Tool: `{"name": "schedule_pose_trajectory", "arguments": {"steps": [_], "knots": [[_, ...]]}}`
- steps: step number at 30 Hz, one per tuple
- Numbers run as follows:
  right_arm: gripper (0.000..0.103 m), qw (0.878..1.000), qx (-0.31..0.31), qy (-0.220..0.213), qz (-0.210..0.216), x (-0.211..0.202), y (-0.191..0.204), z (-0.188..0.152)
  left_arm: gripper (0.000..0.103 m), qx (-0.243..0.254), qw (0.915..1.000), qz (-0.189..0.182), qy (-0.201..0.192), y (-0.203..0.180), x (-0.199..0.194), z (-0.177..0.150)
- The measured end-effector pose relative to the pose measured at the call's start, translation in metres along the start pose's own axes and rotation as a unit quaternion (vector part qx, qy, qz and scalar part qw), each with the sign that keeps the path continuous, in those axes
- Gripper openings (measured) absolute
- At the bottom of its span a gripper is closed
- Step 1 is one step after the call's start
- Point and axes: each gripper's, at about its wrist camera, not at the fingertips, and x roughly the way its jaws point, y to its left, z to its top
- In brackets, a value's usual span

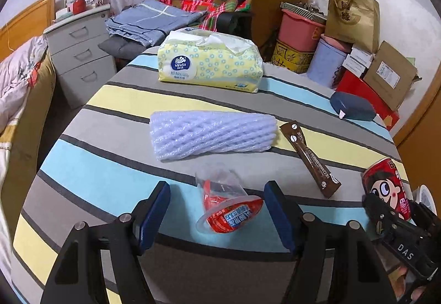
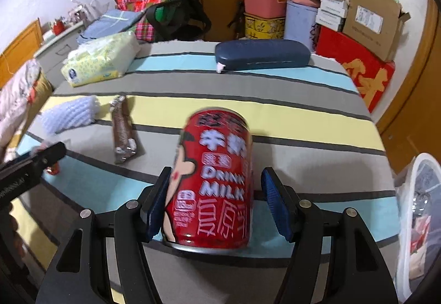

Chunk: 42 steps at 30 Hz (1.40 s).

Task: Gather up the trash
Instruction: 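Grasp the red milk can with the right tool while the left tool grasps the red snack packet, then carry the milk can and snack packet over the white bin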

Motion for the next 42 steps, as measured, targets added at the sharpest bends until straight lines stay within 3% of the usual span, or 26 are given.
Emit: {"name": "schedule_pose_trajectory", "arguments": {"steps": [3,8,10,26,42], "knots": [[0.066,1.0,0.0,-0.004,-0.004,0.0,-0.002,0.0,0.07,0.001,1.0,-0.003,-0.001,0.0,0.001,0.0],[0.065,1.0,0.012,-0.008,0.012,0.0,-0.006,0.001,0.06,0.007,0.9999,-0.001,-0.008,-0.001,-0.002,-0.001],[0.057,1.0,0.012,-0.011,0.015,0.0,-0.005,0.001,0.046,0.006,1.0,0.001,-0.002,-0.001,0.001,-0.001],[0.054,0.998,0.032,-0.024,0.039,-0.008,-0.014,-0.004,0.045,0.018,0.9995,-0.018,-0.021,-0.009,-0.023,-0.012],[0.054,0.996,0.056,-0.048,0.045,-0.044,-0.043,-0.02,0.045,0.061,0.9943,-0.072,-0.049,-0.067,-0.072,-0.034]]}}
